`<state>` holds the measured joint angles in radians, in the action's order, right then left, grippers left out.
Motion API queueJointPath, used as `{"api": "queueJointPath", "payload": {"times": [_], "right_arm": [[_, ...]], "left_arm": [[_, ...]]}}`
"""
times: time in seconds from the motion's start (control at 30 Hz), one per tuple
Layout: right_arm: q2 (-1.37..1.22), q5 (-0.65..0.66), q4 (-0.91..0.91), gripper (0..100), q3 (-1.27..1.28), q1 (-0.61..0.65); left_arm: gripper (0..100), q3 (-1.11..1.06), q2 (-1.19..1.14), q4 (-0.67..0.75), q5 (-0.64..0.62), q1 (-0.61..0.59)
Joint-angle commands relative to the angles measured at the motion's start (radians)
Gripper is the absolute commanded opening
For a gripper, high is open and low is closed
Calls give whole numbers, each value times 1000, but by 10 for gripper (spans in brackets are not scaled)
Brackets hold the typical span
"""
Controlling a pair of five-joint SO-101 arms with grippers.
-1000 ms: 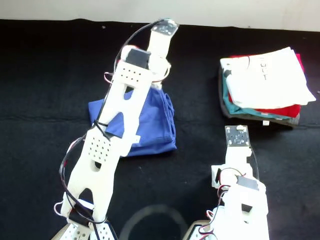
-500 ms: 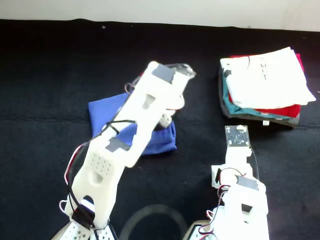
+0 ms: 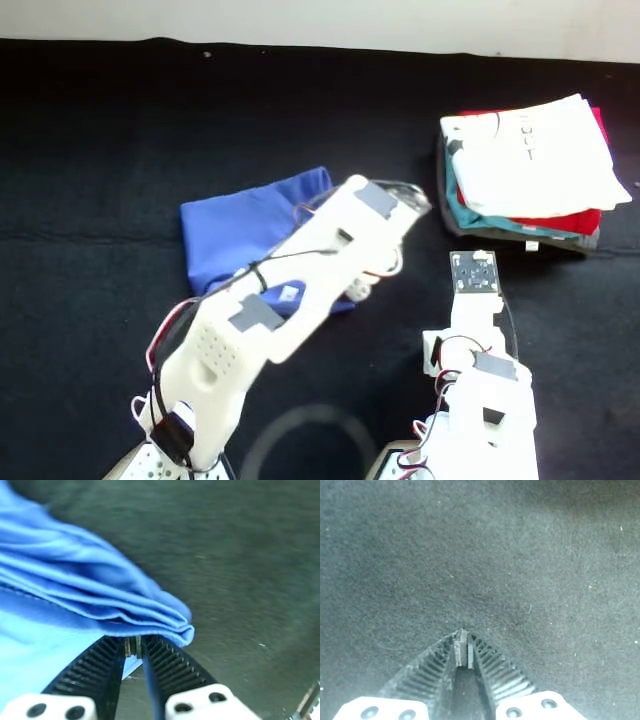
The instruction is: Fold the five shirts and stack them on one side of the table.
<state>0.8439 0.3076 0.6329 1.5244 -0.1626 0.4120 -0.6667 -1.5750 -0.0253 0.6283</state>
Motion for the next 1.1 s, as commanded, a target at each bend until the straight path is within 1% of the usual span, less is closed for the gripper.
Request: {"api": "queueJointPath", "payload": {"times": [0.0, 0.07, 0.27, 0.47, 0.57, 0.67, 0.77, 0.9, 1.07], "right_arm": [[1, 3, -21, 5, 10, -25], [1, 3, -21, 5, 10, -25], [1, 3, -21, 5, 10, -25], [1, 2, -21, 5, 12, -27], [1, 2, -21, 5, 12, -27], [1, 2, -21, 5, 12, -25], [1, 2, -21, 5, 12, -25], [1, 2, -21, 5, 13, -25], [1, 2, -21, 5, 13, -25]], "left_arm": [[9, 47, 120, -34, -9, 35], [9, 41, 163, -48, -8, 21], [9, 47, 245, -115, -5, -74], [9, 31, 364, -189, -3, -248], [9, -67, 509, -187, 31, -300], [9, -257, 659, -178, 98, -337], [9, -489, 769, -34, 123, -423], [9, -780, 834, 164, 169, -527], [9, -1010, 869, 342, 210, -596]]}}
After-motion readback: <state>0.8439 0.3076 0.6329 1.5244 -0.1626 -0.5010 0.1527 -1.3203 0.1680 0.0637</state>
